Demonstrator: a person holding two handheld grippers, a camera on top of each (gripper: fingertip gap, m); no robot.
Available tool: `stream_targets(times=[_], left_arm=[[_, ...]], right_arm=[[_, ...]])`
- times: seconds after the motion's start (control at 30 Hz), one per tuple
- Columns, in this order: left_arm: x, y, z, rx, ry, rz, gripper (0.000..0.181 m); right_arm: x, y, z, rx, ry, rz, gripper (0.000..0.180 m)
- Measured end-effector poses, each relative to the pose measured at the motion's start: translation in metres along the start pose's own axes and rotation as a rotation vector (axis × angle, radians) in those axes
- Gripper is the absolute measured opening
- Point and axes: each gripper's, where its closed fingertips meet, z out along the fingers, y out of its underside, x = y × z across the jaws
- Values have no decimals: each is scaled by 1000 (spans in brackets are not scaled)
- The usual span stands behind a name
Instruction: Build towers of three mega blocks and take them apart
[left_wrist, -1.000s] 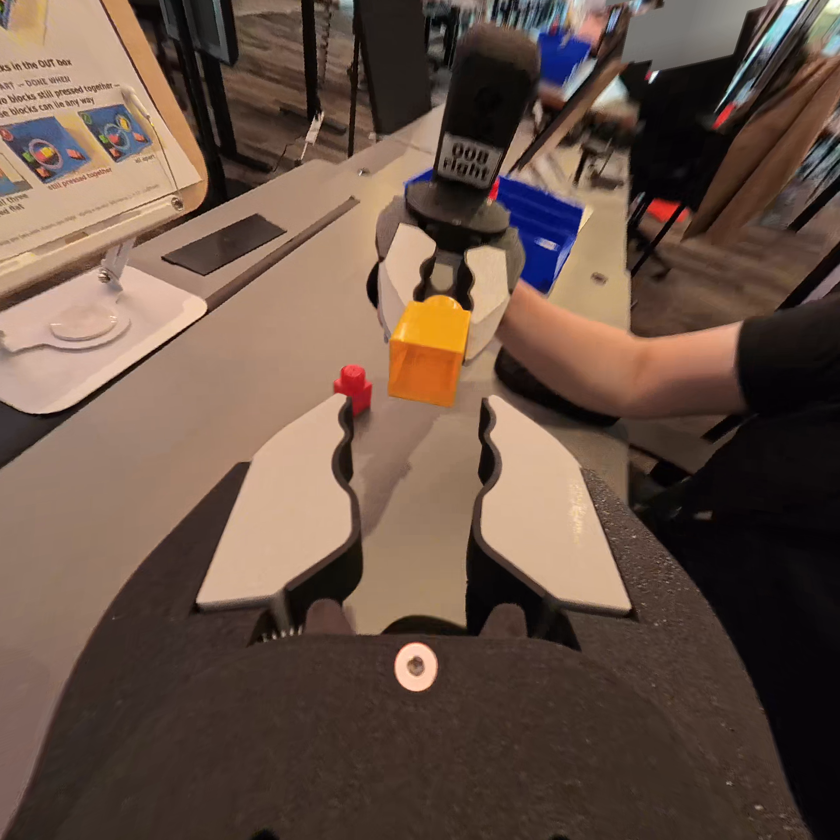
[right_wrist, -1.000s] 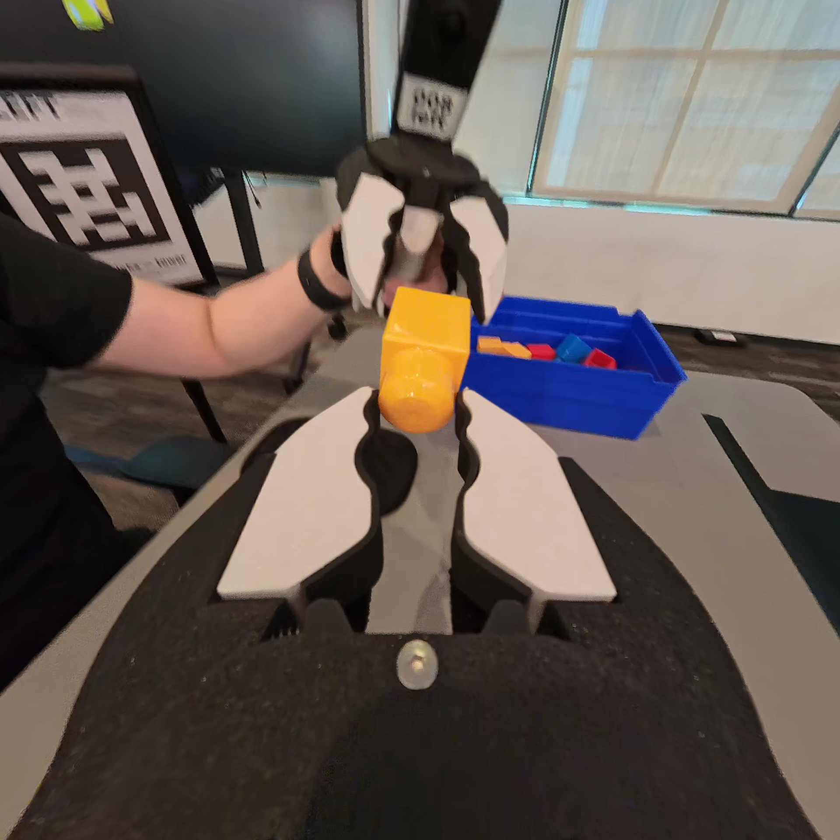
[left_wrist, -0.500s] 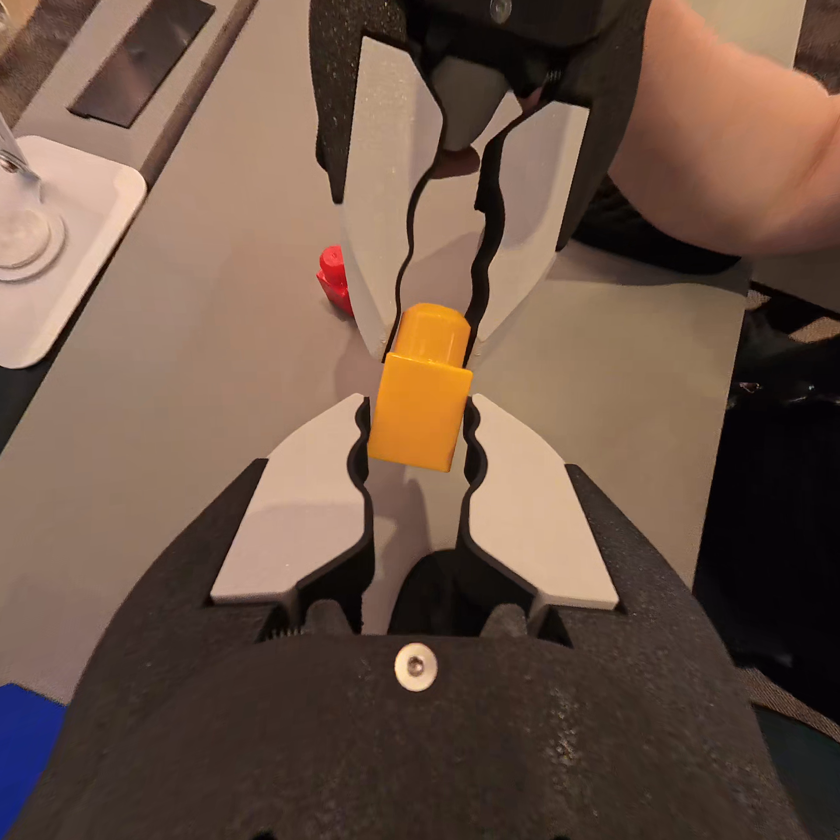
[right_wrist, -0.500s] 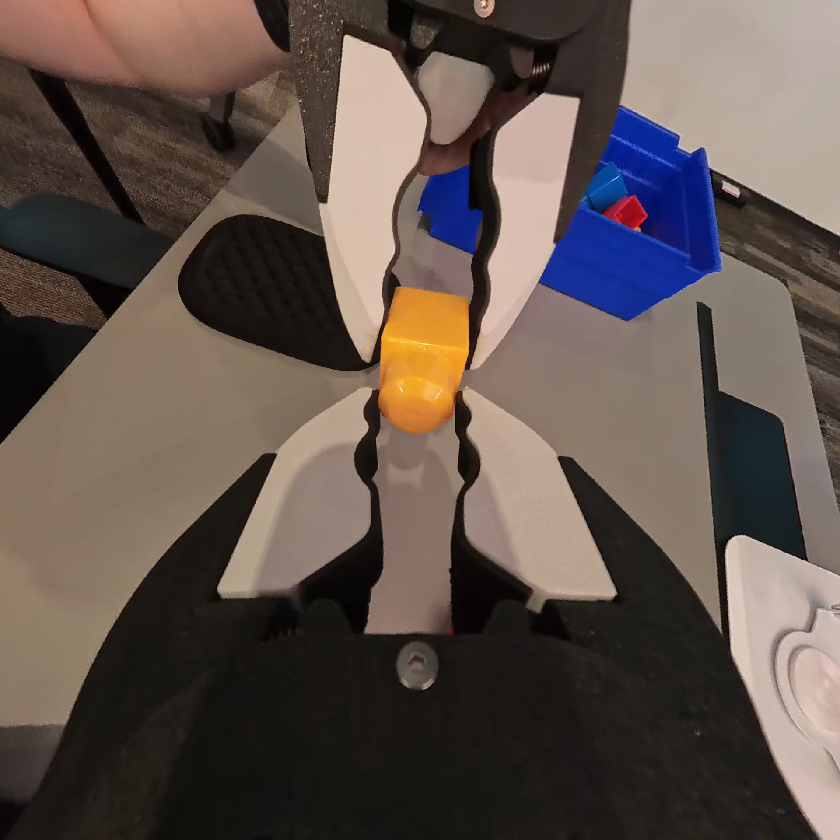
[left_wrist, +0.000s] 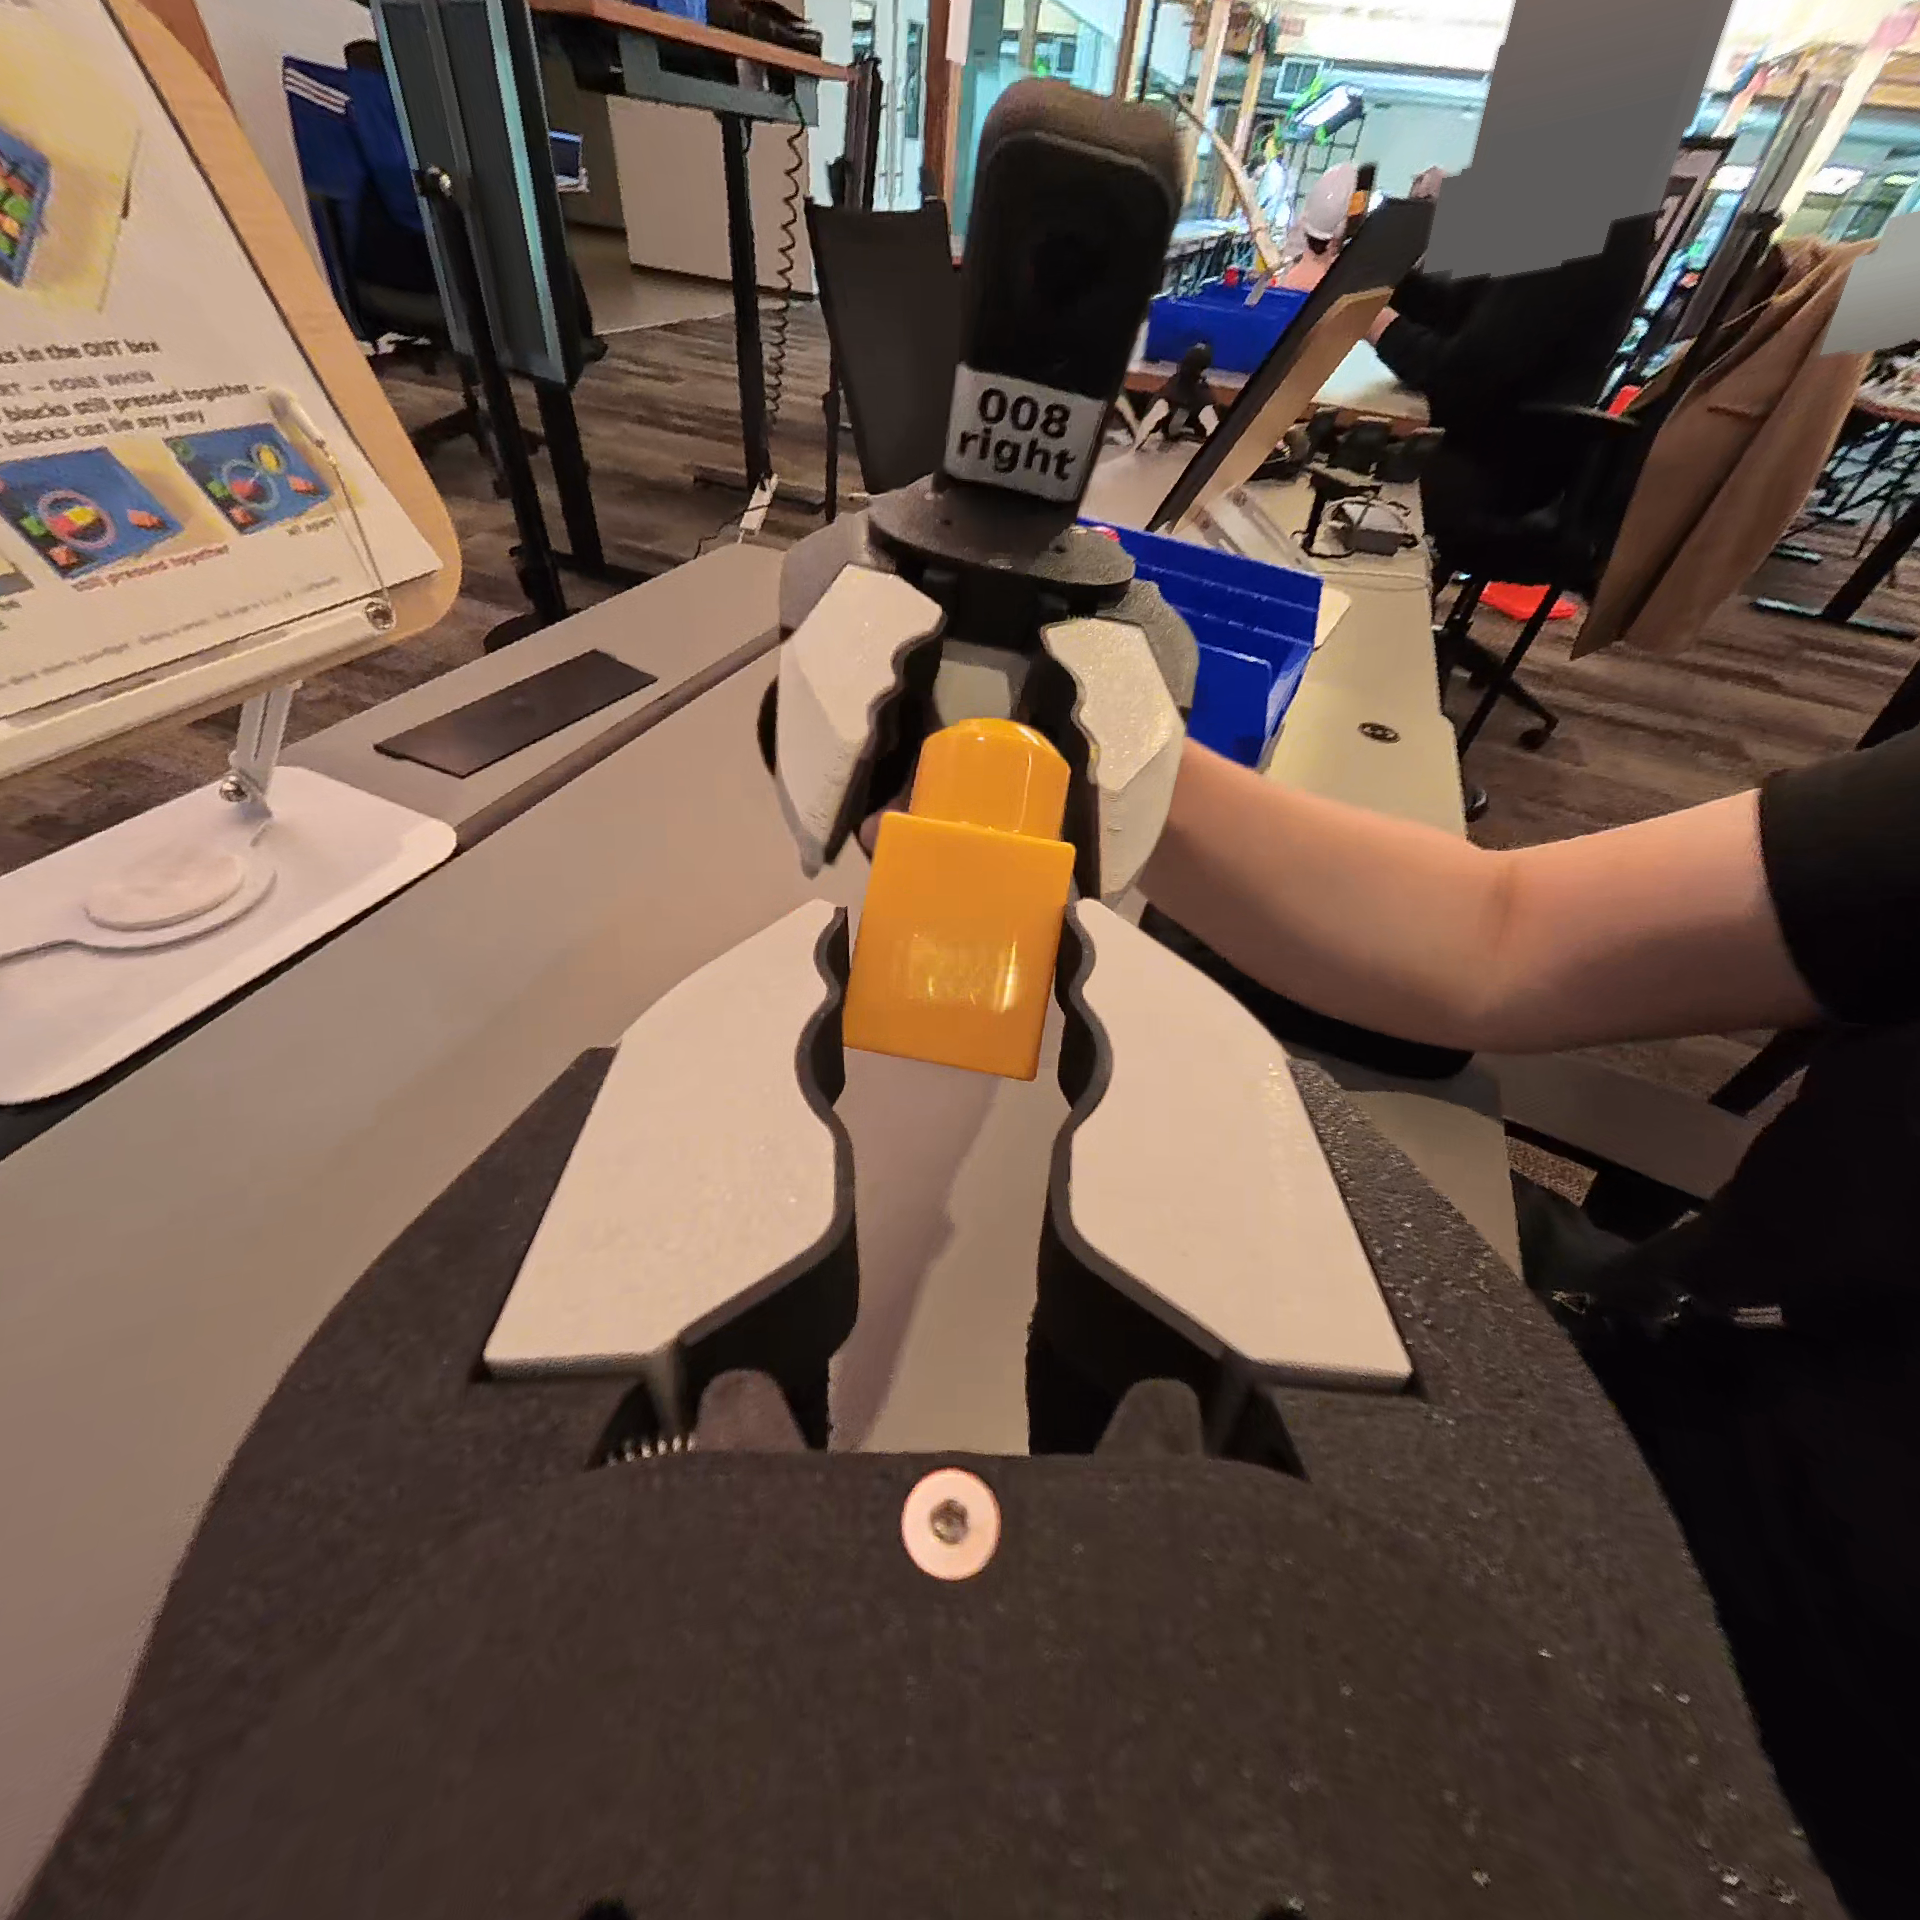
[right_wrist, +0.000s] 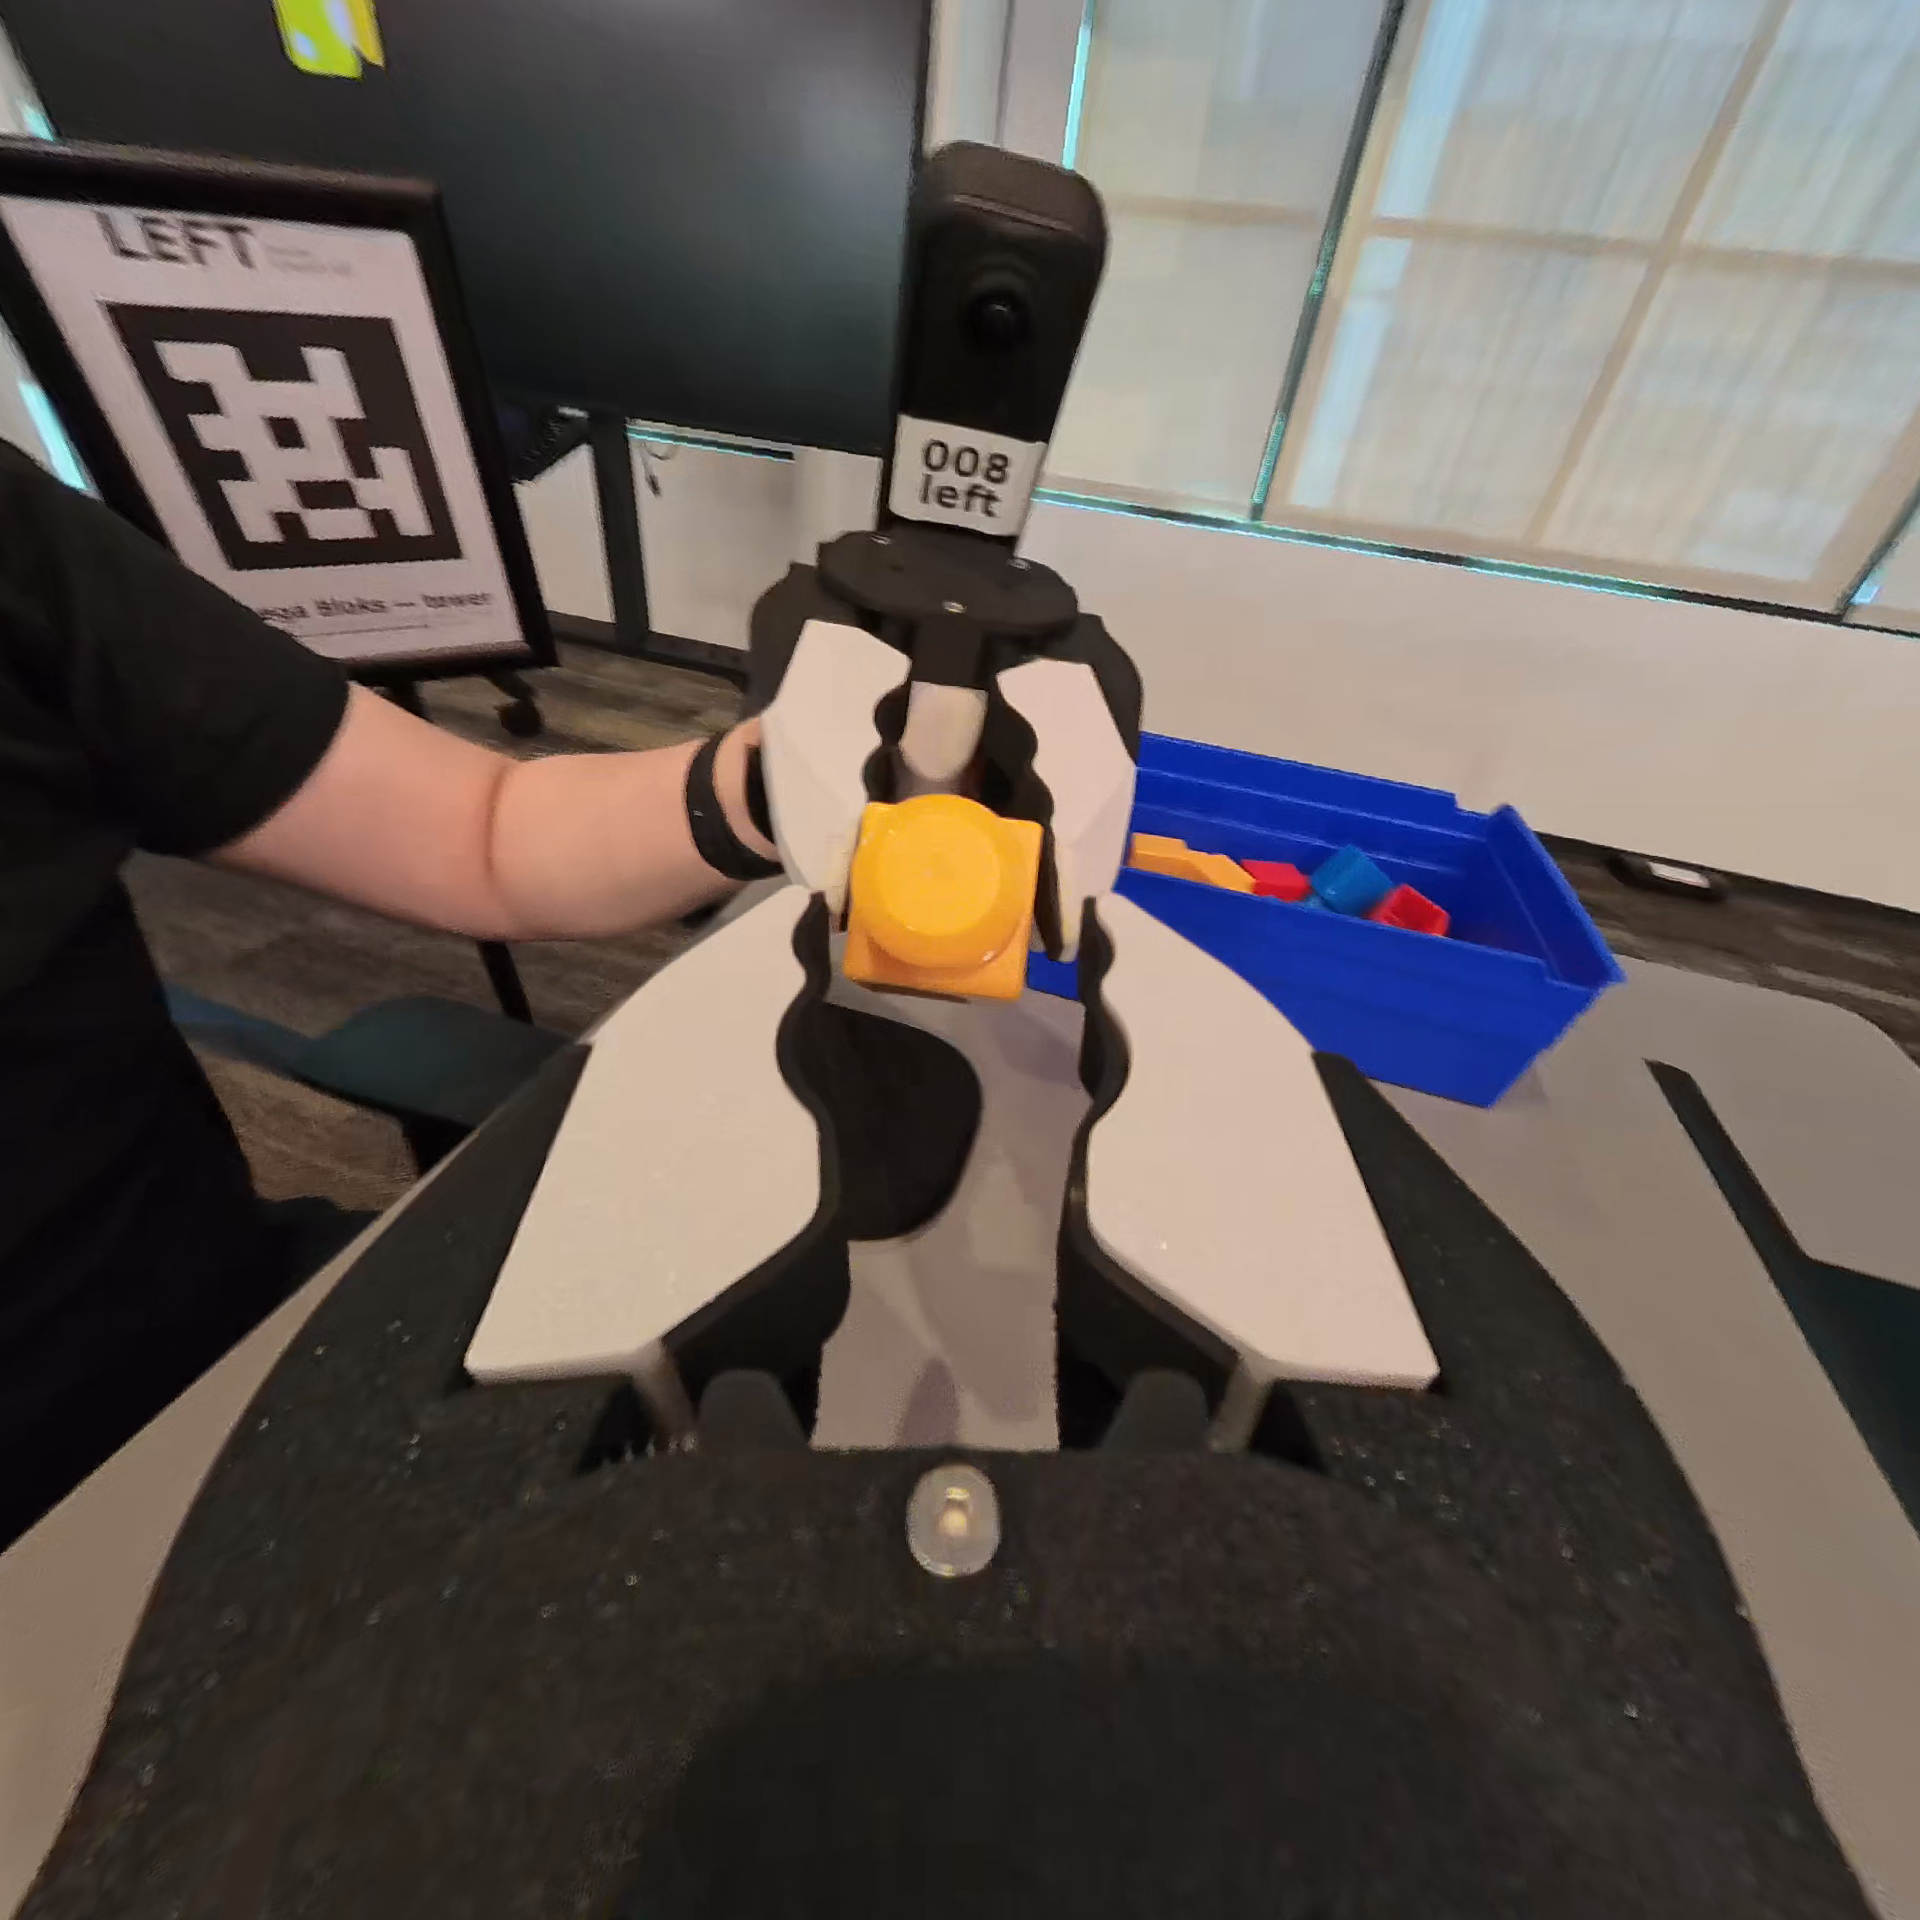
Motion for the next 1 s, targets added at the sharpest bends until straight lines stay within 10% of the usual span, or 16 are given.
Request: stream_targets(times=[0.37, 0.63, 1.0], left_arm=[[0, 4, 6, 15, 30, -39, 48], [-15, 35, -12, -56, -34, -91, 45], [-23, 34, -43, -46, -116, -90, 44]], right_arm=[[-10, 3, -30, -103, -56, 24, 32], [21, 147, -166, -714, 257, 389, 32], [34, 200, -185, -802, 296, 359, 32]])
